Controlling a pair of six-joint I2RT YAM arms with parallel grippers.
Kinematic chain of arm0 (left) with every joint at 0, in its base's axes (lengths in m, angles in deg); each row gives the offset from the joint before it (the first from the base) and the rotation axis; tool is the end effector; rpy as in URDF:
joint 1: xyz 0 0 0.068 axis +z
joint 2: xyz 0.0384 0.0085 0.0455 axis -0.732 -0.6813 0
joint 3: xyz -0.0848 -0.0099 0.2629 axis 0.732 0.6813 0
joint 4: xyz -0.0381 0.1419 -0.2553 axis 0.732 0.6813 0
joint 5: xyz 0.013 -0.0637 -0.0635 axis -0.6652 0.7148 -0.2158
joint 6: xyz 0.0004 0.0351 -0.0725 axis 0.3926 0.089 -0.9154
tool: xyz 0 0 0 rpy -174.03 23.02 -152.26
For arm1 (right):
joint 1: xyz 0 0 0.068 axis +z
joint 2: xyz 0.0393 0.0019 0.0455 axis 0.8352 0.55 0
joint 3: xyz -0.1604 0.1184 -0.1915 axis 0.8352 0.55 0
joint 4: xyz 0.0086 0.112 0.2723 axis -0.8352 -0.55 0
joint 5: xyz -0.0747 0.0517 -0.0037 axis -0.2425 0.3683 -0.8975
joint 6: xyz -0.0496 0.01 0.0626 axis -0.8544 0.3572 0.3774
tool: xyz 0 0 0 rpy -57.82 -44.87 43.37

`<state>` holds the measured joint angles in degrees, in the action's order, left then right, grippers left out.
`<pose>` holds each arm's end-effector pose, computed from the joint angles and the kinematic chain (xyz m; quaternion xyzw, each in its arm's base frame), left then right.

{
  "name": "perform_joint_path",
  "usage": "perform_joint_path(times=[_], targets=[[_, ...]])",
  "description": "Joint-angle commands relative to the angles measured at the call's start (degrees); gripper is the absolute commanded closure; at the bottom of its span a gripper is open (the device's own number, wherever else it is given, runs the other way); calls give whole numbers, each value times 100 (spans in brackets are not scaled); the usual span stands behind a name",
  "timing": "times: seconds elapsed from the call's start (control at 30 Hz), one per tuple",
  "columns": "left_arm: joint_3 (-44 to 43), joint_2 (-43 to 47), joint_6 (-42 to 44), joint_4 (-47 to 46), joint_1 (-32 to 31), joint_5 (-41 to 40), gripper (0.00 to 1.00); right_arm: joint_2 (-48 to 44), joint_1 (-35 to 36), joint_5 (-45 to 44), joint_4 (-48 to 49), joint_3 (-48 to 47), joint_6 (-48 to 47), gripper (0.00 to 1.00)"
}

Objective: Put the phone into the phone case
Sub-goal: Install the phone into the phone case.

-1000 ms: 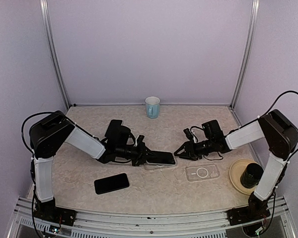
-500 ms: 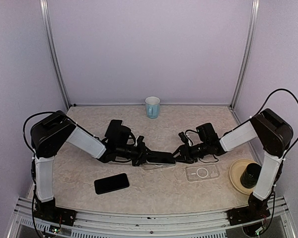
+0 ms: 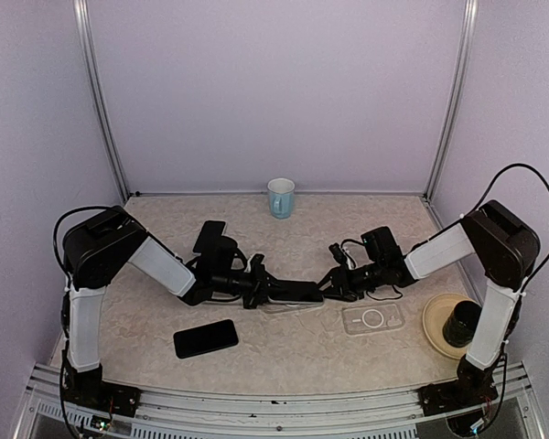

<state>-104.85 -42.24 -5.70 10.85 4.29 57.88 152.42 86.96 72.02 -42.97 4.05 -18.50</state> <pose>0.2961 -0.3317 0.0532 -0.0729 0.8168 -0.5721 0.0168 0.3015 0.2290 0.0652 -0.0879 0.8732 0.4645 0.1189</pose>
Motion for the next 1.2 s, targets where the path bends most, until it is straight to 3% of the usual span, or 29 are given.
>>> perform_joint_path(times=[0.0,0.3,0.73,1.17], targets=[[161,-270,-258,436,-66,-227,100,119,227,-107,-44,-89,39,53],[264,-366,-436,285,-57,-176,100,212,280,128,148,-118,172,53],[447,-284,-377,389,69,-179,100,151,247,-903,-637,-381,-154,49],[543,-423,-552,-242,34,159,100,268,219,-522,-275,-349,-2,47]])
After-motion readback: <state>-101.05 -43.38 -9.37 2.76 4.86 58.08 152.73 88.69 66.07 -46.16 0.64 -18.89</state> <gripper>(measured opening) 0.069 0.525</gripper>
